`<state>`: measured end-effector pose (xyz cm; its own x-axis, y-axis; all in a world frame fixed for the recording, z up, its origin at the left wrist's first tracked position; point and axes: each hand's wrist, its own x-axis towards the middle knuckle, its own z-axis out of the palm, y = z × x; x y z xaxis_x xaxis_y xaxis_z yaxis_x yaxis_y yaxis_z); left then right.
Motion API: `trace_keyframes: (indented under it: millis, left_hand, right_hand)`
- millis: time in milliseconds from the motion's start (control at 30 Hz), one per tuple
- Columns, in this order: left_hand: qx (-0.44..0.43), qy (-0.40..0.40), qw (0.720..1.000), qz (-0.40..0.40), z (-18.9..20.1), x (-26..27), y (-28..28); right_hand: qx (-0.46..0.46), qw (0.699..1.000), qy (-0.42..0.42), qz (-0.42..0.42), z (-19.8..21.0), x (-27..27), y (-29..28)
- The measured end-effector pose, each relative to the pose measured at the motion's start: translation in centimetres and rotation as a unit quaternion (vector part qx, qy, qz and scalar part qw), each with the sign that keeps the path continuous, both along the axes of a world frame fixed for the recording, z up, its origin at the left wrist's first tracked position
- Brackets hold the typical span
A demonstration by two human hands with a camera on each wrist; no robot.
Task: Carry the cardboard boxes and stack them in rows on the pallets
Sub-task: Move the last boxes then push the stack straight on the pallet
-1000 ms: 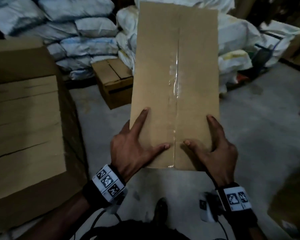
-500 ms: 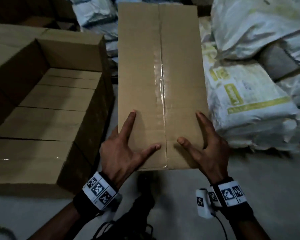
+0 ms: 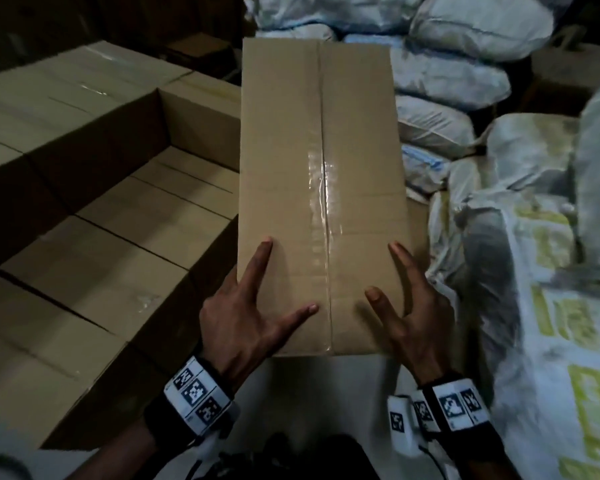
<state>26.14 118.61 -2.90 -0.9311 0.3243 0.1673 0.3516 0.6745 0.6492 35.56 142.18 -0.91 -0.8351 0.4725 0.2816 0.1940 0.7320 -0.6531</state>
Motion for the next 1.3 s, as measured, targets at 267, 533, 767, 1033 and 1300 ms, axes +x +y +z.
trace_keyframes:
  millis: [267, 533, 767, 1033, 1300]
  left_hand:
    - [-0.02, -0.004, 0.989, 0.148, -1.8, -12.5, 7.7]
    - [-0.033, 0.0, 0.949, 0.312, -1.4, -24.1, 15.5]
    - [-0.077, -0.053, 0.903, 0.42, -2.5, -32.8, 20.1]
    - [-0.08, -0.111, 0.878, 0.459, -5.9, -42.8, 20.1]
    - [-0.074, -0.16, 0.862, 0.475, -8.6, -51.4, 17.4]
  right_hand:
    - [-0.029, 0.989, -0.051, 0.135, -1.3, -19.6, 9.3]
    - [-0.031, 0.95, -0.082, 0.298, -3.1, -40.4, 16.5]
    - [-0.014, 0.908, -0.112, 0.404, -3.8, -53.9, 19.0]
    - [-0.001, 0.877, -0.174, 0.447, -6.5, -66.0, 17.6]
    - [0.013, 0.857, -0.229, 0.462, -8.3, -75.4, 14.1]
